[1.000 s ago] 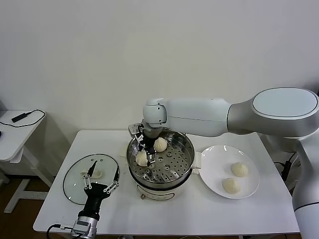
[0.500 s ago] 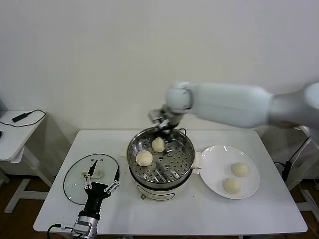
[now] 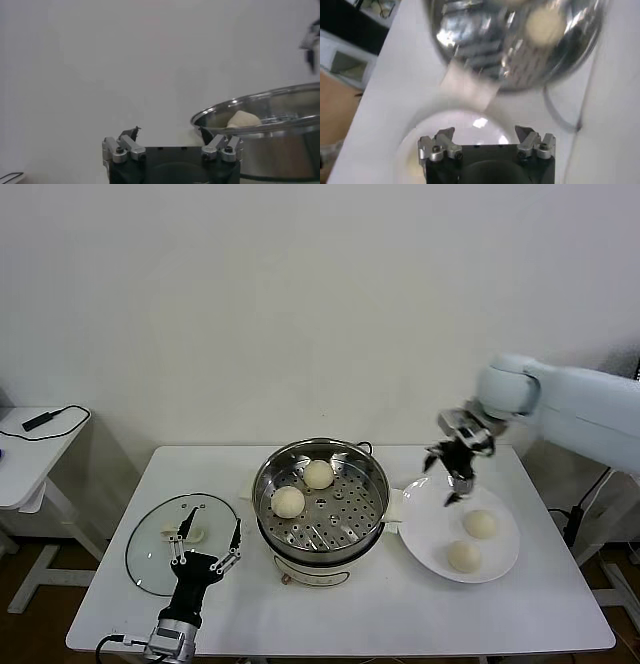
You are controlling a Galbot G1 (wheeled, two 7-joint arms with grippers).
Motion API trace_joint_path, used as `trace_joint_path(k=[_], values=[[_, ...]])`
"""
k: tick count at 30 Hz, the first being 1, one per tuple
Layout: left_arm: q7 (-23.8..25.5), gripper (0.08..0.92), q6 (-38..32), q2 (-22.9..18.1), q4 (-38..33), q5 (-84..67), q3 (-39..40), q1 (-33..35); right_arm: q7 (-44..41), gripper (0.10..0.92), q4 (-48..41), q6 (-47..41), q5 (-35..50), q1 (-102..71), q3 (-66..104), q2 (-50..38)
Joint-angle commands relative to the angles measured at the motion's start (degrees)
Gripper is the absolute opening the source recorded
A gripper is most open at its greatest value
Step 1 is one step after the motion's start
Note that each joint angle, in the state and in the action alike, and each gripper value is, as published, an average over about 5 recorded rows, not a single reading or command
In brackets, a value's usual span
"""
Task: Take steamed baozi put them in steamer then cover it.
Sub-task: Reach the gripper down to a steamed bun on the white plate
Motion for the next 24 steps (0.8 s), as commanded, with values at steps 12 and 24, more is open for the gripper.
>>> trace_joint_path(k=[12,24], values=[[-0.1,0.823,-0.4,-0.1,0.4,0.0,-0.8,0.1,4.7,0.823,-8.1,2.8,-9.6,-22.6,8.9,-3.3],[-0.2,0.823,-0.3,-0.2,0.6,0.0,-0.8,0.1,5.3,0.823,-8.7,2.5,-10.3,-24.5,10.3,-1.5]])
